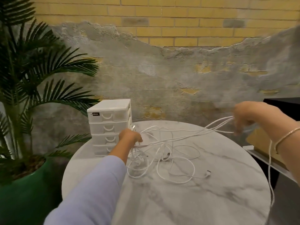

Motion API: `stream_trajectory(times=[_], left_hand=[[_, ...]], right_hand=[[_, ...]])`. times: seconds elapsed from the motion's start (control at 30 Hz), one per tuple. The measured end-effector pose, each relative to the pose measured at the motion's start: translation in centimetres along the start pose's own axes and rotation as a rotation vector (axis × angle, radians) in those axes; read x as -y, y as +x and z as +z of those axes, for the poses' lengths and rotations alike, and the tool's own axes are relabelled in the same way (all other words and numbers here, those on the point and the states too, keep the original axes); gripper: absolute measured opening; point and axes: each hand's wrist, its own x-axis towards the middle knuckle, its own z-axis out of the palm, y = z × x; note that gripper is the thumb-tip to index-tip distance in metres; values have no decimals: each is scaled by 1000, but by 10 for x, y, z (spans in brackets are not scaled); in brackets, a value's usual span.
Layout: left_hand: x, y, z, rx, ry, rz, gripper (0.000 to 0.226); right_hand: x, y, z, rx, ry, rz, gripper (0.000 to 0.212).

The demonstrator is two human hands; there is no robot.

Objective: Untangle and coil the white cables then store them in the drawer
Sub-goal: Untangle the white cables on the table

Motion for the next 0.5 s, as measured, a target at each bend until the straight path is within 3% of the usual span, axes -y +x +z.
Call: stream_trajectory(times=[0.07,0.17,0.3,0.4,0.5], left_hand=[[-2,0,-4,33,-41,-11,68],[-3,-1,-5,6,-82,-11,72],[-2,-3,-3,-76,-163,-27,62],[-2,-8,-4,-73,-222,-40,74],[-8,-7,0,-47,-346,82,92]], right_hand=[[1,-7,2,-62,35,54,23],[8,-10,3,-235,313,180,4],[21,-4,-4,-439,780,404,28],[24,-6,-10,-480,844,448,30],[33,-9,-17,-477,814,332,36]])
